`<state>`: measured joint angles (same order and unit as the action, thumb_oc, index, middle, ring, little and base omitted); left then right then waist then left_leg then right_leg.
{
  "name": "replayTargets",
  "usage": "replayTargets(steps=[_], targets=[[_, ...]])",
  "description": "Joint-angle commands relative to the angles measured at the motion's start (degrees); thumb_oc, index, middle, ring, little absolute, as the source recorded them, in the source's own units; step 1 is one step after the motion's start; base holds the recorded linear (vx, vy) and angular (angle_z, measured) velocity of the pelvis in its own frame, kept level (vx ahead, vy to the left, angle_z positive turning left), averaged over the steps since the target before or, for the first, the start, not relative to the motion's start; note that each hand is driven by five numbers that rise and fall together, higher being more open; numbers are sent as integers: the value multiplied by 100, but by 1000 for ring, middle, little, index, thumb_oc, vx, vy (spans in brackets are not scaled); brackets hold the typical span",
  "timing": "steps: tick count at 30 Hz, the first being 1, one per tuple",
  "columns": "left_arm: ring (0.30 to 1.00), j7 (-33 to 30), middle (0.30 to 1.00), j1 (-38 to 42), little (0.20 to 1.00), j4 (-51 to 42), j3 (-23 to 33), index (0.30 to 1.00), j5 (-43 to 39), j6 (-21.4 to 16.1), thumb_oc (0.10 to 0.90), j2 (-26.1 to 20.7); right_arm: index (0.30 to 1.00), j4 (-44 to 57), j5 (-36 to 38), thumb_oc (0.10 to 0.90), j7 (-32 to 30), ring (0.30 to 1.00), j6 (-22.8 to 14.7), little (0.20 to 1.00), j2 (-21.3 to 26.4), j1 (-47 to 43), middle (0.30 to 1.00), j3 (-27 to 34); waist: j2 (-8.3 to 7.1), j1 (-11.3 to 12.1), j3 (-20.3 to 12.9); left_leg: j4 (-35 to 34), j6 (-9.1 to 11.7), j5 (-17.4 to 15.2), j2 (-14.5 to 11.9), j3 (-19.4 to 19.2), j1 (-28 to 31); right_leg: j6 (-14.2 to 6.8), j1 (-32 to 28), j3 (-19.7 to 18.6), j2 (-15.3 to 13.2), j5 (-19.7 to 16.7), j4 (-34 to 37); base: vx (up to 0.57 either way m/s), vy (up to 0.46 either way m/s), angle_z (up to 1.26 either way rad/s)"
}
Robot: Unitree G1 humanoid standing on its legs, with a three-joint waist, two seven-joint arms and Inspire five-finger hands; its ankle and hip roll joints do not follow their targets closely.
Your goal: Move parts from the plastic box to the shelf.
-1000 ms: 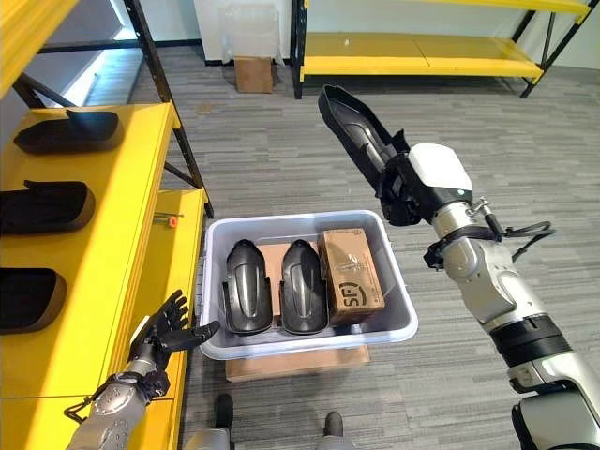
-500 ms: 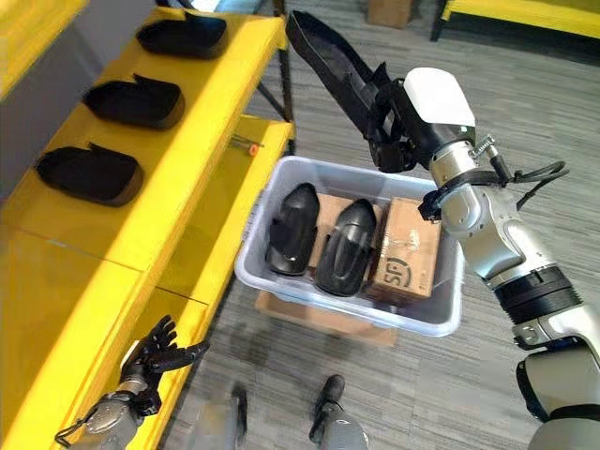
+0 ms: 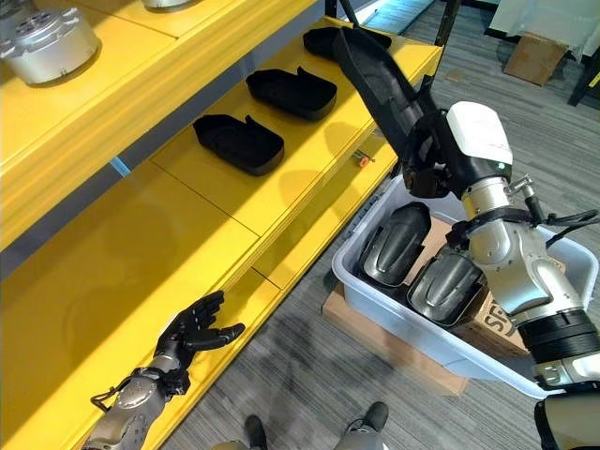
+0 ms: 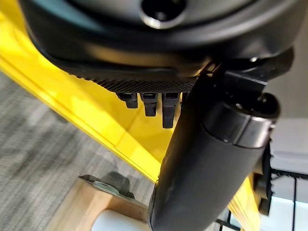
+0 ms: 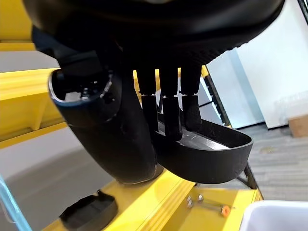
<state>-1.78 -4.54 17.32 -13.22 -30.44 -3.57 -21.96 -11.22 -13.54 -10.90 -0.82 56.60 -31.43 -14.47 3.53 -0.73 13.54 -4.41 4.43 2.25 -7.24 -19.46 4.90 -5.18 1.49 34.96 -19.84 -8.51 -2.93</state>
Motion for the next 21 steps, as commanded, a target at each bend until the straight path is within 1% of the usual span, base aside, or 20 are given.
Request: replayTargets(steps=[1, 2, 9, 10, 13, 14, 17, 21], targets=[[1000, 22, 1000, 243, 1000, -224, 273, 1000, 201, -367, 900, -219, 300, 232, -212, 400, -530, 300, -162, 300, 134, -428, 300, 806, -476, 121, -666, 126, 248, -465, -464, 74, 355, -629, 167, -241, -283, 159, -292, 18, 82, 4], [1000, 23, 1000, 241, 1000, -226, 271, 1000, 202, -366, 900, -224, 300, 237, -213, 400, -527, 300, -162, 300, 132, -416, 300, 817, -482, 120, -667, 124, 244, -465, -458, 78, 356, -634, 162, -238, -289, 155, -290, 25, 74, 4], [1000, 19, 1000, 139, 1000, -272, 327, 1000, 206, -371, 900, -168, 300, 173, -281, 400, -453, 300, -136, 300, -45, -256, 300, 849, -684, 245, -724, 127, 174, -574, -350, 222, 353, -764, 8, -147, -399, 9, -264, 21, 59, 5], [1000, 20, 1000, 113, 1000, -279, 351, 1000, 209, -377, 900, -158, 300, 150, -289, 400, -436, 300, -128, 300, -90, -232, 300, 835, -730, 277, -740, 130, 161, -597, -331, 249, 359, -798, -25, -129, -411, -44, -254, 26, 74, 12], [1000, -3, 1000, 60, 1000, -296, 393, 1000, 211, -368, 900, -146, 300, 106, -318, 400, -411, 300, -120, 300, -178, -248, 300, 768, -807, 334, -749, 146, 117, -653, -280, 293, 362, -842, -55, -115, -445, -141, -233, 14, 68, 15], [1000, -14, 1000, 36, 1000, -312, 415, 1000, 212, -371, 900, -133, 300, 84, -324, 400, -379, 300, -111, 300, -238, -255, 300, 709, -850, 381, -748, 172, 97, -687, -247, 321, 351, -866, -73, -114, -459, -228, -209, 11, 55, 9], [1000, -22, 1000, 7, 1000, -307, 443, 1000, 224, -367, 900, -134, 300, 75, -344, 400, -356, 300, -105, 300, -263, -271, 300, 668, -893, 411, -742, 201, 76, -719, -210, 345, 333, -889, -91, -119, -471, -318, -169, -4, 51, 3], [1000, -32, 1000, -51, 1000, -331, 497, 1000, 250, -367, 900, -143, 300, 54, -411, 400, -324, 300, -89, 300, -305, -350, 300, 586, -996, 503, -718, 251, 6, -793, -99, 421, 290, -950, -145, -104, -538, -555, -74, -16, 75, 9]])
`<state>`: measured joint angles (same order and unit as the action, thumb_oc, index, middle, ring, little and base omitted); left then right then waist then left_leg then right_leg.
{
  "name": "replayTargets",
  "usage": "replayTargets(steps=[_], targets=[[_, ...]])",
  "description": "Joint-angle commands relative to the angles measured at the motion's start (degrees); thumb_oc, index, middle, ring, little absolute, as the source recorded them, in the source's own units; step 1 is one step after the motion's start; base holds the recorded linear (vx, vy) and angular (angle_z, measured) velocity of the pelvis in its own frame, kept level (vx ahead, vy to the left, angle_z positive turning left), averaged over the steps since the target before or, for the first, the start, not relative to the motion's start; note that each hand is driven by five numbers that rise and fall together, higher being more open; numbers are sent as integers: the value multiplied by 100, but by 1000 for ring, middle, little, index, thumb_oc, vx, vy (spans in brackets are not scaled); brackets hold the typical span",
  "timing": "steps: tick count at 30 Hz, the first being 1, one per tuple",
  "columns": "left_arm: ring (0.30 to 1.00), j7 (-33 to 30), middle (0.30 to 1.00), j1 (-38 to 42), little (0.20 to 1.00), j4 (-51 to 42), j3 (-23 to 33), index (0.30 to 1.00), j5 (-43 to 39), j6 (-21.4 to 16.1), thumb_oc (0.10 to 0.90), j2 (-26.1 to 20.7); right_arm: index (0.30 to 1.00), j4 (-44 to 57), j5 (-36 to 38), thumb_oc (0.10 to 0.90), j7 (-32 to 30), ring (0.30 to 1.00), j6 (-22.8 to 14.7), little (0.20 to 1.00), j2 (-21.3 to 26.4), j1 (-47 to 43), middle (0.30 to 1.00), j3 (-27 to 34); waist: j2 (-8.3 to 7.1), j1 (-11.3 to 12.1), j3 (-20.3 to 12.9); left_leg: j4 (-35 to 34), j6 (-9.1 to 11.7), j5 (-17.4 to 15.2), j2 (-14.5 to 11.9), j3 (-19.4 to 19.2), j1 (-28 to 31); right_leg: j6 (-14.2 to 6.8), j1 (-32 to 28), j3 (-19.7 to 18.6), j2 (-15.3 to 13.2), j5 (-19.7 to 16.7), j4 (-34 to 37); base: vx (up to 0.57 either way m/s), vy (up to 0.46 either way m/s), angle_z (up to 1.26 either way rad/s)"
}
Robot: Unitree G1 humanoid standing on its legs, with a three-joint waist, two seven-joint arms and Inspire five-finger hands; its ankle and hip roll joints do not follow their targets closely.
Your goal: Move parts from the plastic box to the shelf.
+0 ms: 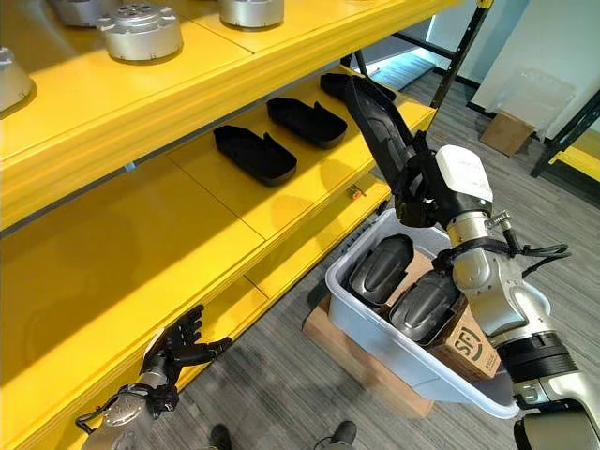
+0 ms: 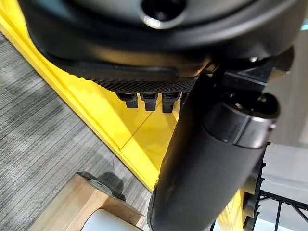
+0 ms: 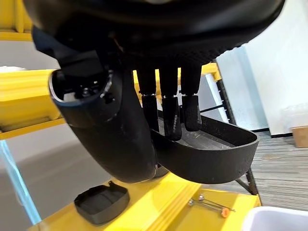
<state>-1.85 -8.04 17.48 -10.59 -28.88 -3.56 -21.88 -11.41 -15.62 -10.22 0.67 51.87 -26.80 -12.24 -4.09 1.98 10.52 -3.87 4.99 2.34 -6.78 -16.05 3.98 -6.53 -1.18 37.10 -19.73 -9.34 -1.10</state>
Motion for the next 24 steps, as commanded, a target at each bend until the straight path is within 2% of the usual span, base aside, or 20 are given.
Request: replayTargets(steps=[1, 6, 8, 10, 11, 13, 14, 15, 16, 17, 18, 20, 22, 24], targets=[[1000, -36, 1000, 289, 1000, -353, 244, 1000, 115, -363, 900, -166, 300, 78, -227, 400, -375, 300, -235, 300, 166, -845, 300, 339, -254, 261, -405, 209, -74, -820, -107, 95, 370, -834, 111, -297, -578, -539, -249, -25, 100, 22], [1000, -89, 1000, 238, 1000, -392, 311, 1000, 137, -390, 900, -203, 300, -64, -306, 400, -359, 300, -210, 300, 104, -1025, 300, 168, -321, 350, -320, 138, -208, -822, 107, 140, 372, -847, 125, -279, -715, -904, -204, -47, 118, 11], [1000, -128, 1000, 189, 1000, -466, 370, 1000, 160, -404, 900, -240, 300, -168, -346, 400, -314, 300, -182, 300, 65, -1184, 300, 8, -344, 397, -259, -30, -318, -799, 284, 204, 421, -847, 176, -316, -851, -1143, -252, -40, 182, 7], [1000, -124, 1000, 149, 1000, -485, 405, 1000, 191, -409, 900, -245, 300, -235, -346, 400, -271, 300, -169, 300, 47, -1237, 300, -62, -353, 419, -240, -78, -378, -824, 372, 251, 447, -847, 197, -370, -924, -1165, -285, -11, 160, 13], [1000, -127, 1000, 137, 1000, -499, 402, 1000, 207, -408, 900, -248, 300, -263, -329, 400, -273, 300, -169, 300, 19, -1242, 300, -87, -367, 409, -224, -80, -407, -840, 414, 294, 451, -847, 210, -461, -967, -1158, -347, 21, 212, 21], [1000, -136, 1000, 162, 1000, -500, 366, 1000, 262, -397, 900, -279, 300, -241, -285, 400, -256, 300, -164, 300, -58, -1117, 300, -58, -384, 355, -173, -83, -493, -910, 492, 470, 520, -847, 258, -965, -958, -1056, -612, 51, 165, 28], [1000, -137, 1000, 161, 1000, -501, 364, 1000, 264, -396, 900, -281, 300, -235, -286, 400, -255, 300, -164, 300, -59, -1107, 300, -50, -387, 365, -170, -82, -495, -915, 495, 464, 525, -847, 269, -980, -964, -1044, -633, 11, 73, 52], [1000, -139, 1000, 210, 1000, -469, 330, 1000, 286, -394, 900, -306, 300, -240, -285, 400, -237, 300, -163, 300, -49, -1061, 300, -36, -448, 291, -138, -60, -536, -836, 563, 489, 493, -846, 334, -1267, -939, -1094, -661, -21, 32, 54], [1000, -139, 1000, 214, 1000, -466, 328, 1000, 286, -396, 900, -310, 300, -238, -286, 400, -237, 300, -163, 300, -50, -1058, 300, -30, -458, 302, -141, -60, -539, -834, 572, 480, 488, -847, 355, -1285, -949, -1091, -675, 59, 92, 43], [1000, -119, 1000, 393, 1000, -373, 224, 1000, 301, -406, 900, -398, 300, -189, -247, 400, -181, 300, -195, 300, 87, -822, 300, 97, -465, 81, -66, -40, -586, -795, 611, 808, 498, -692, 635, -2523, -316, -781, -743, 109, 61, 32], [1000, -106, 1000, 433, 1000, -321, 174, 1000, 316, -416, 900, -398, 300, -159, -209, 400, -150, 300, -215, 300, 131, -731, 300, 165, -458, 18, -55, -34, -594, -790, 629, 921, 493, -668, 718, -2802, -143, -726, -775, 103, 59, 39], [1000, -106, 1000, 467, 1000, -305, 160, 1000, 326, -432, 900, -411, 300, -149, -177, 400, -148, 300, -226, 300, 163, -690, 300, 218, -464, -15, -62, -24, -592, -768, 646, 1006, 453, -663, 770, -2897, -83, -715, -726, 51, -16, 103], [1000, -130, 1000, 585, 1000, -261, 105, 1000, 303, -462, 900, -427, 300, -196, -96, 400, -155, 300, -255, 300, 239, -660, 300, 267, -449, -141, -44, 19, -572, -744, 611, 1226, 392, -615, 897, -3307, 169, -569, -584, 81, -52, 74], [1000, -130, 1000, 622, 1000, -265, 80, 1000, 277, -466, 900, -441, 300, -229, -58, 400, -155, 300, -262, 300, 267, -672, 300, 283, -456, -165, -19, 56, -552, -749, 604, 1323, 368, -618, 934, -3367, 225, -514, -528, 46, -56, 89]])
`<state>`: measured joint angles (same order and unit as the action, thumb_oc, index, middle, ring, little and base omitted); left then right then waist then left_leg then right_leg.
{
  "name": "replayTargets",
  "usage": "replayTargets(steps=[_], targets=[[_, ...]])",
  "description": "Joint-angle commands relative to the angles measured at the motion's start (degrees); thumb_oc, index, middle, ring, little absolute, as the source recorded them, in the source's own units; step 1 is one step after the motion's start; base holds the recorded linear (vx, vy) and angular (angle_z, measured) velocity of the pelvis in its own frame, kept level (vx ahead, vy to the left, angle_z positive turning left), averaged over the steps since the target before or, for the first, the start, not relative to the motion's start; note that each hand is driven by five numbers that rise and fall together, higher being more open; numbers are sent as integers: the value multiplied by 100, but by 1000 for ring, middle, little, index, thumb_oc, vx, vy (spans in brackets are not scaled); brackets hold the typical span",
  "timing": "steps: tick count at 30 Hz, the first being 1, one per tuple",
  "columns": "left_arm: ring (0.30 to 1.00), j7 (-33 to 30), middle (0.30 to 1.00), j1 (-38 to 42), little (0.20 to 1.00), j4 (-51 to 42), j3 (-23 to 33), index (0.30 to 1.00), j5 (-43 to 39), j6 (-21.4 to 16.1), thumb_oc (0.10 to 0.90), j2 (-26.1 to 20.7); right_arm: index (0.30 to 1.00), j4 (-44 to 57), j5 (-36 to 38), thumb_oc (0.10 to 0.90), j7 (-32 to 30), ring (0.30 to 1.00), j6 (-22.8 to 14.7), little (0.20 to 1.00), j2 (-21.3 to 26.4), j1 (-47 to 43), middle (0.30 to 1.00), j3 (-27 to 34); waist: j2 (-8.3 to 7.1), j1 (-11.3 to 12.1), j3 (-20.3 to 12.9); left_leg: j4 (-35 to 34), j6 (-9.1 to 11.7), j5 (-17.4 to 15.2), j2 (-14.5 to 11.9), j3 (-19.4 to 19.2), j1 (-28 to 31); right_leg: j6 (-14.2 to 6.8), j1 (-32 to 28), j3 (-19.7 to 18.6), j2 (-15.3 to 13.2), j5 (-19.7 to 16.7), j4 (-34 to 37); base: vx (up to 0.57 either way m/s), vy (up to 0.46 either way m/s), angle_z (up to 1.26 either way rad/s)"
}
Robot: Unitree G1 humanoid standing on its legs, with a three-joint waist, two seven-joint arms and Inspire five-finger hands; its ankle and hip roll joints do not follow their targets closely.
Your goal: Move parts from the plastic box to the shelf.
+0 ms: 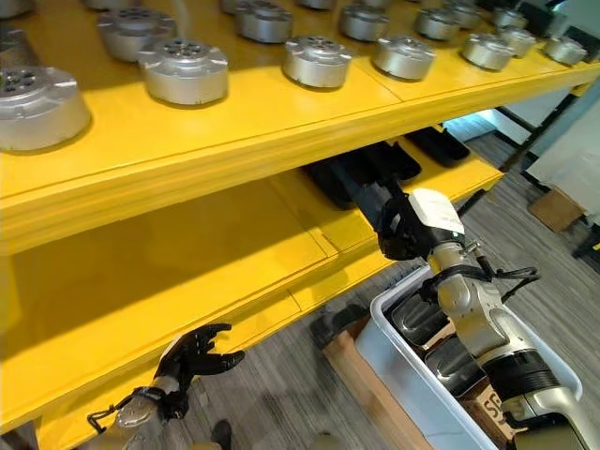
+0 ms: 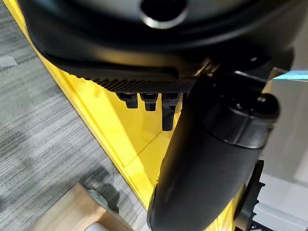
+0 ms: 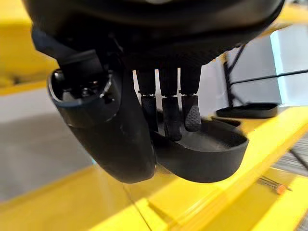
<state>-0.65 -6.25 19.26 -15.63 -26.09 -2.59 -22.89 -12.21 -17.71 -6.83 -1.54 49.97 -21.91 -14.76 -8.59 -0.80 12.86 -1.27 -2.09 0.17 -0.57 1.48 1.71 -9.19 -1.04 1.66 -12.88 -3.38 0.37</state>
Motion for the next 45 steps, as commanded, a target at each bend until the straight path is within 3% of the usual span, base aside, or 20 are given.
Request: replayTargets(steps=[1, 5, 12, 16, 26, 37, 45], targets=[[1000, -266, 1000, 473, 1000, -432, 560, 1000, -32, -571, 900, -325, 300, -180, 201, 400, -500, 300, -56, 300, 471, -1165, 300, 555, -56, 96, -246, -117, 186, -577, -16, -317, 571, -354, 877, 261, -433, -1027, -525, 45, -78, 84], [1000, -274, 1000, 380, 1000, -435, 615, 1000, -72, -564, 900, -241, 300, -211, 322, 400, -404, 300, -85, 300, 452, -1162, 300, 541, -137, 96, -402, 40, 292, -644, -114, -151, 511, -400, 557, 78, -342, -891, -334, 61, -152, 48], [1000, -219, 1000, 224, 1000, -434, 654, 1000, -84, -505, 900, -203, 300, -233, 390, 400, -332, 300, -83, 300, 414, -1283, 300, 438, -137, 156, -626, -31, 400, -624, -309, -63, 539, -324, 392, 147, -227, -562, -264, 55, -115, 1], [1000, -204, 1000, 215, 1000, -422, 611, 1000, -87, -486, 900, -151, 300, -224, 432, 400, -352, 300, -116, 300, 442, -1346, 300, 428, -88, 184, -803, -97, 511, -571, -534, 18, 555, -203, 225, 274, -87, -234, -190, 42, -125, 7], [1000, -235, 1000, 288, 1000, -391, 555, 1000, -140, -512, 900, -158, 300, -299, 482, 400, -352, 300, -139, 300, 507, -2142, 300, -66, -4, 258, -890, -122, 608, -506, -710, 146, 548, -63, 97, 405, 47, -20, -223, 5, -61, 5], [1000, -274, 1000, 325, 1000, -455, 435, 1000, -316, -539, 900, -228, 300, -1234, 580, 400, -302, 300, -13, 300, -64, -3624, 300, -1206, 64, 467, -972, -128, 668, -451, -806, 282, 526, 52, -93, 554, 136, 128, -137, 1, -40, 7], [1000, -295, 1000, 272, 1000, -496, 437, 1000, -386, -540, 900, -258, 300, -1669, 627, 400, -303, 300, 70, 300, -590, -4062, 300, -1554, 142, 638, -939, -95, 773, -389, -933, 409, 440, 152, -188, 731, 244, 278, -133, 4, -58, 11]])
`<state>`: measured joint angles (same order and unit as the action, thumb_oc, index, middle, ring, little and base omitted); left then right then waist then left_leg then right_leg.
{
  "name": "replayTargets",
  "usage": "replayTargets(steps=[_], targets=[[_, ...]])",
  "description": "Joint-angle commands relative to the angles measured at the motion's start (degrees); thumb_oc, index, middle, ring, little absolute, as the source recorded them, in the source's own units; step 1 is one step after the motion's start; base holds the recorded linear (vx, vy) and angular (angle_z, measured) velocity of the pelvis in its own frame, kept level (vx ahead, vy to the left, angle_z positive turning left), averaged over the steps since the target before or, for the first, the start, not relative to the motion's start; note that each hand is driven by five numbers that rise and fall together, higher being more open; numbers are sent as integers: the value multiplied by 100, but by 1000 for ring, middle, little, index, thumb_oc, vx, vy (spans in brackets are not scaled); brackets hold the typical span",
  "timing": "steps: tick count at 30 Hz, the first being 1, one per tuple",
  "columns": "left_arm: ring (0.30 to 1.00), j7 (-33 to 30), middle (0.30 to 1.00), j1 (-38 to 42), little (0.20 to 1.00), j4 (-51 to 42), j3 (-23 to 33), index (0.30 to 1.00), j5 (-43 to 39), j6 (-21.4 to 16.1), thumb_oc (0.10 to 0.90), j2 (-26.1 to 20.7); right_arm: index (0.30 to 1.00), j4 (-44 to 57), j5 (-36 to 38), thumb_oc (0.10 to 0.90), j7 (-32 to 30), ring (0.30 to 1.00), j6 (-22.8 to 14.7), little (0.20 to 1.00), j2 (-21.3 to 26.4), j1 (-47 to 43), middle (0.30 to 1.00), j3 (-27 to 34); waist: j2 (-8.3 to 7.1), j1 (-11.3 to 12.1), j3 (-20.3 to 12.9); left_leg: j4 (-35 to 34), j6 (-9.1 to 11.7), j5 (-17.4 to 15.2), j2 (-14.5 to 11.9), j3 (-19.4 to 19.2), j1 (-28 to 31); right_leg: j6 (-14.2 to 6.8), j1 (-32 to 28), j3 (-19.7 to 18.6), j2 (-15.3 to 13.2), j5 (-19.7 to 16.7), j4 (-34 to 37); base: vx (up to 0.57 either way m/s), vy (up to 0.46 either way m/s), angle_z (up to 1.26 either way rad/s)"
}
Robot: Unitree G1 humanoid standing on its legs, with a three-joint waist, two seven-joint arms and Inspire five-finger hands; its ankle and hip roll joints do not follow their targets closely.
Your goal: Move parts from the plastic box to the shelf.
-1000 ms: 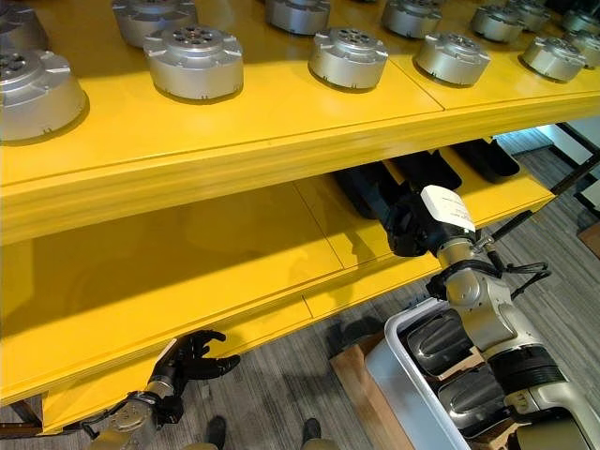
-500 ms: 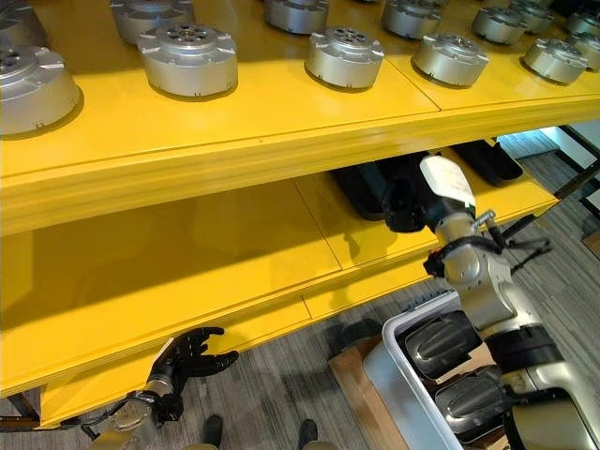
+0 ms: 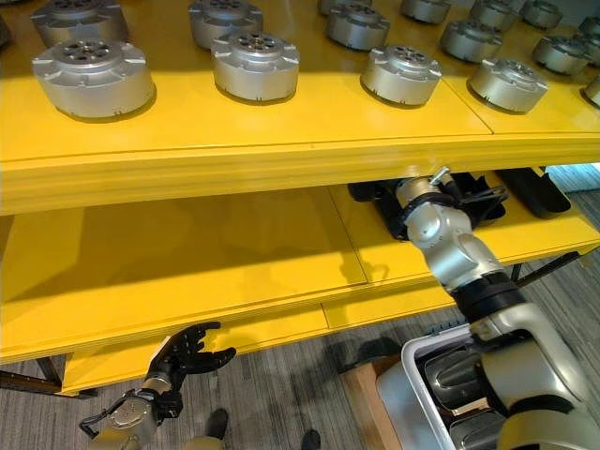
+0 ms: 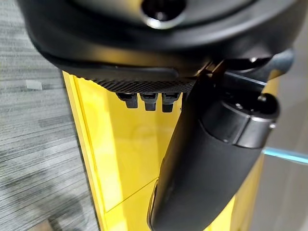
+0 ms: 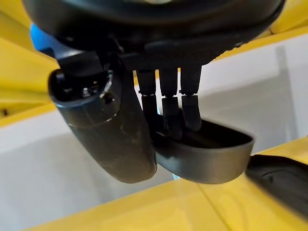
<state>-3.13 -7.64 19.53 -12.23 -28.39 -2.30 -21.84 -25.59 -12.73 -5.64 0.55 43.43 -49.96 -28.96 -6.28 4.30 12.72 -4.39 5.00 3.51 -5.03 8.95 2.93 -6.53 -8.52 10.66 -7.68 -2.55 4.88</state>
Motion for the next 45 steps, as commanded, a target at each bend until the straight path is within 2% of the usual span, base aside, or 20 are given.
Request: replayTargets(steps=[1, 5, 8, 9, 13, 17, 20, 24, 27, 34, 45], targets=[[1000, -37, 1000, 405, 1000, -539, 88, 1000, -163, -565, 900, -362, 300, -349, 130, 400, -423, 300, -139, 300, 11, -1237, 300, -131, -69, 154, -917, 189, 89, -673, -514, -297, 284, -104, 558, -116, -254, 214, -583, 5, -61, 14], [1000, -31, 1000, 404, 1000, -605, 67, 1000, -164, -587, 900, -390, 300, -410, 123, 400, -407, 300, -132, 300, -106, -1198, 300, -152, 6, 206, -840, 125, 171, -533, -570, -176, 139, -57, 607, 48, -206, 284, -626, -44, -83, 18], [1000, 58, 1000, 417, 1000, -550, -29, 1000, -169, -567, 900, -376, 300, -412, 181, 400, -484, 300, -136, 300, -172, -1115, 300, -63, 142, 266, -727, 88, 367, -272, -690, -10, -216, 6, 601, 426, -144, 335, -505, -61, -147, 81], [1000, 99, 1000, 403, 1000, -553, -43, 1000, -180, -550, 900, -351, 300, -408, 151, 400, -494, 300, -115, 300, -185, -997, 300, 11, 197, 262, -660, 251, 400, -305, -666, -122, -354, -2, 537, 645, -229, 337, -460, -10, -50, 115], [1000, 96, 1000, 493, 1000, -573, -126, 1000, -174, -564, 900, -393, 300, -532, 128, 400, -562, 300, -58, 300, -297, -995, 300, 20, 250, 268, -529, 394, 368, -311, -577, -141, -453, -28, 608, 735, -345, 306, -628, -18, 29, 57], [1000, 23, 1000, 444, 1000, -704, -27, 1000, -208, -595, 900, -471, 300, -671, 79, 400, -498, 300, -39, 300, -483, -1145, 300, -102, 231, 263, -396, 865, 173, -673, -425, -320, -521, -78, 888, 514, -523, 320, -1016, -15, 75, 0], [1000, -46, 1000, 549, 1000, -716, -32, 1000, -267, -652, 900, -541, 300, -870, 151, 400, -505, 300, -31, 300, -679, -1450, 300, -209, 205, 295, -183, 1483, 93, -985, -296, -439, -798, -121, 1332, 267, -657, 403, -1556, -112, 83, -52], [1000, -60, 1000, 792, 1000, -736, -179, 1000, -344, -715, 900, -651, 300, -1307, 219, 400, -553, 300, 27, 300, -749, -2046, 300, -430, 240, 259, 65, 2520, 18, -1430, -131, -375, -1429, -110, 1926, 73, -802, 704, -2479, -121, 94, -18], [1000, -71, 1000, 834, 1000, -750, -215, 1000, -378, -732, 900, -688, 300, -1526, 185, 400, -599, 300, 49, 300, -709, -2393, 300, -597, 272, 263, 139, 2899, -18, -1619, -117, -345, -1643, -87, 2173, -36, -837, 872, -2877, -55, 48, 4], [1000, -95, 1000, 875, 1000, -785, -273, 1000, -459, -770, 900, -752, 300, -2179, 140, 400, -670, 300, 103, 300, -645, -2927, 300, -888, 365, 302, 313, 3391, -53, -1817, -88, -298, -1972, -17, 2587, -184, -879, 1091, -3424, -30, 15, -3], [1000, -119, 1000, 970, 1000, -829, -368, 1000, -539, -827, 900, -814, 300, -3050, 184, 400, -810, 300, 175, 300, -669, -3350, 300, -1046, 465, 341, 408, 3591, -54, -1818, -63, -201, -2286, 32, 2897, -198, -870, 1155, -3658, -11, -5, 1]])
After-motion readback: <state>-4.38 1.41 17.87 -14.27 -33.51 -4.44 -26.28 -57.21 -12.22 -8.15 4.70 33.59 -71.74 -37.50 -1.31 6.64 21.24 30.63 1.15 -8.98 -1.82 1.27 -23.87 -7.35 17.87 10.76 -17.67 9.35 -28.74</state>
